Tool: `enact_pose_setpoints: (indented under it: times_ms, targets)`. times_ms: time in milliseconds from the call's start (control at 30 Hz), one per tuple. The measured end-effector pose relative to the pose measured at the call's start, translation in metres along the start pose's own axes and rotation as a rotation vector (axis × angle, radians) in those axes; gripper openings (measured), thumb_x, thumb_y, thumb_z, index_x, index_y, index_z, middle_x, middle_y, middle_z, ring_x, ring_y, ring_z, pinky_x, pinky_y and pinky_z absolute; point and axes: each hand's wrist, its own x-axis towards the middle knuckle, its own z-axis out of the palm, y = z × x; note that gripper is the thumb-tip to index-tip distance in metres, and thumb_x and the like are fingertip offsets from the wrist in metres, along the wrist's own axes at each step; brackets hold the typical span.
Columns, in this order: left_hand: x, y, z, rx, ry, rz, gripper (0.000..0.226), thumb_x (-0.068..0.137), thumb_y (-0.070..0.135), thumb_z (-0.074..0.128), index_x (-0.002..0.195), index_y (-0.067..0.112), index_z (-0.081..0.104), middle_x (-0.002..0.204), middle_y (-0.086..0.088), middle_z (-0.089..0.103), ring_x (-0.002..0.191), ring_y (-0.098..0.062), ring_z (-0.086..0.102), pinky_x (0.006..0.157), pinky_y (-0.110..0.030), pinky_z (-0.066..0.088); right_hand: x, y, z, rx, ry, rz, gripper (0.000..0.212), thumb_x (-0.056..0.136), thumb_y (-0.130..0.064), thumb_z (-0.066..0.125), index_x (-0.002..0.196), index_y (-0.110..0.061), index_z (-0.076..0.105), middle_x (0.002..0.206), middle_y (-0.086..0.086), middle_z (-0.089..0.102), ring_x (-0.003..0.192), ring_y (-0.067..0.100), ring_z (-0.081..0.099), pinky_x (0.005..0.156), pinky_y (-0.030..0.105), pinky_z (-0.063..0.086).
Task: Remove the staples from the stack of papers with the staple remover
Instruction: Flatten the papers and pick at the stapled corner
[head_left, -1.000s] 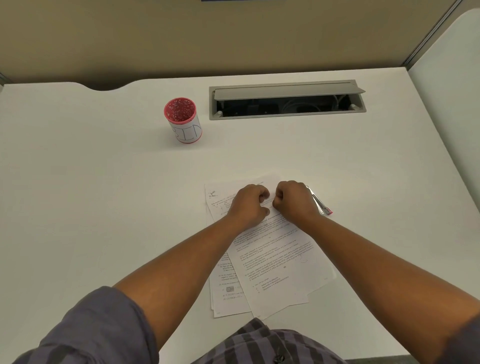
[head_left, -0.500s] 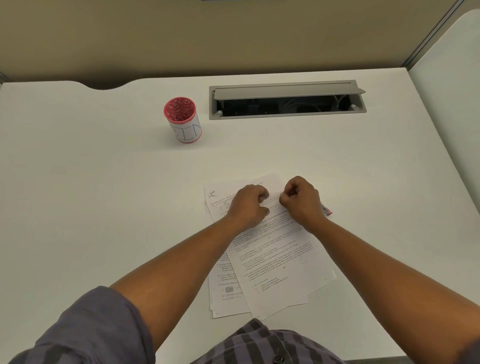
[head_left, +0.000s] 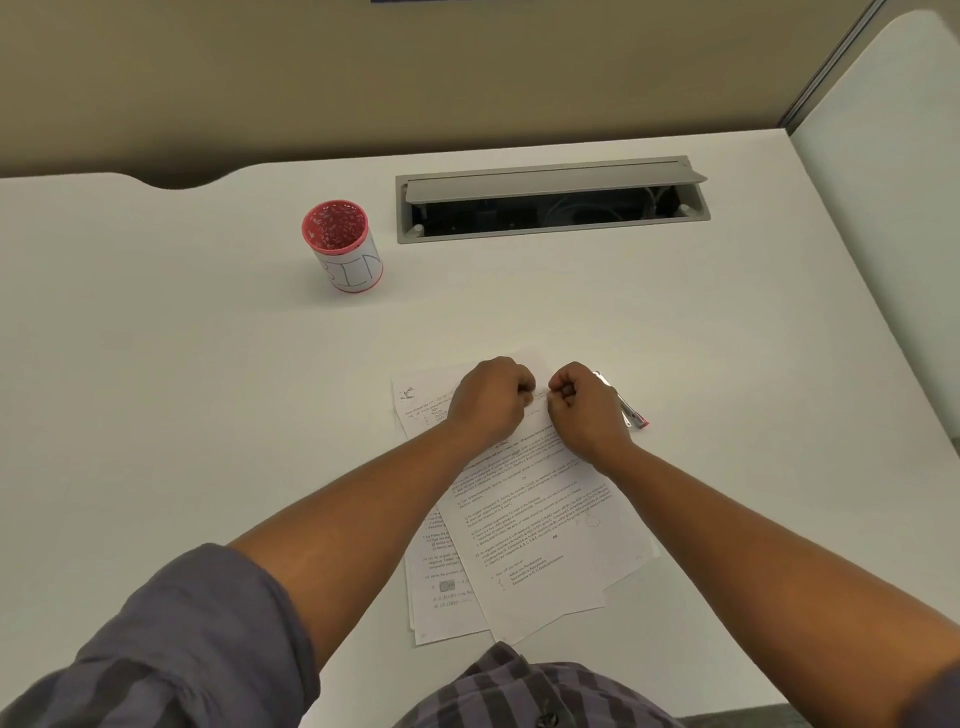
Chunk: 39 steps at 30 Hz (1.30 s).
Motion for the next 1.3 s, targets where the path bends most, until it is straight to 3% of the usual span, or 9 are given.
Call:
enact_pose_setpoints:
  times_ms: [200,333,533,700,833,1000,1300]
  targets:
    - [0.012,0.006,-0.006,0.127,-0.102,0.086,0.018,0.091,0.006,0.063,0.093,0.018,0.077,0.094,0.001,0.071,0.085,-0.024,0.067,0.074,-0.038,0.058,0.002,0.001,0.001,0.011,-0.002,0.007,0.011,0.093,-0.008,0.057,0.097,-0.017,0.062,0.087,-0.006,0.065,0.074,0.008,0.058,0.066,0.020,0.045]
    - [0.017,0.012,-0.009,0.259,-0.153,0.182,0.020,0.090,0.002,0.057,0.085,0.017,0.068,0.090,0.002,0.059,0.083,-0.025,0.060,0.063,-0.032,0.042,0.001,0.002,0.001,0.006,-0.001,0.002,0.012,0.092,-0.008,0.056,0.096,-0.017,0.062,0.087,-0.004,0.067,0.077,0.015,0.062,0.070,0.030,0.051]
    - [0.016,0.013,-0.010,0.337,-0.207,0.250,0.019,0.092,0.000,0.052,0.087,0.018,0.054,0.102,-0.005,0.056,0.085,-0.023,0.049,0.067,-0.035,0.041,-0.001,0.002,0.001,0.019,0.001,-0.005,0.013,0.092,-0.007,0.055,0.092,-0.019,0.059,0.085,-0.002,0.068,0.076,0.018,0.062,0.070,0.034,0.051]
    - [0.014,0.008,-0.006,0.352,-0.202,0.298,0.017,0.090,-0.004,0.049,0.093,0.013,0.053,0.102,-0.007,0.053,0.088,-0.024,0.048,0.069,-0.035,0.041,-0.001,0.001,0.001,0.019,-0.005,-0.006,0.012,0.092,-0.006,0.055,0.092,-0.018,0.059,0.081,-0.004,0.064,0.068,0.010,0.055,0.063,0.028,0.046]
    - [0.012,0.001,-0.003,0.285,-0.178,0.309,0.022,0.088,-0.006,0.047,0.097,0.011,0.055,0.101,-0.006,0.054,0.090,-0.026,0.050,0.073,-0.038,0.047,-0.002,0.001,0.001,0.021,0.001,-0.008,0.013,0.092,-0.007,0.055,0.092,-0.019,0.058,0.080,-0.006,0.062,0.066,0.004,0.052,0.059,0.019,0.039]
    - [0.011,-0.006,-0.005,0.077,-0.143,0.204,0.023,0.092,-0.004,0.043,0.091,0.018,0.049,0.093,0.004,0.048,0.086,-0.021,0.047,0.073,-0.032,0.042,-0.002,0.000,0.000,0.013,0.003,-0.004,0.009,0.094,-0.007,0.056,0.096,-0.015,0.060,0.083,-0.004,0.063,0.066,0.004,0.051,0.058,0.017,0.039]
    - [0.006,-0.013,-0.008,-0.026,-0.080,0.145,0.014,0.097,0.003,0.052,0.090,0.012,0.061,0.093,0.000,0.061,0.087,-0.021,0.058,0.080,-0.039,0.052,-0.001,-0.001,0.002,0.027,-0.007,0.012,0.013,0.093,-0.006,0.056,0.098,-0.017,0.064,0.086,-0.006,0.065,0.069,0.002,0.054,0.061,0.013,0.039]
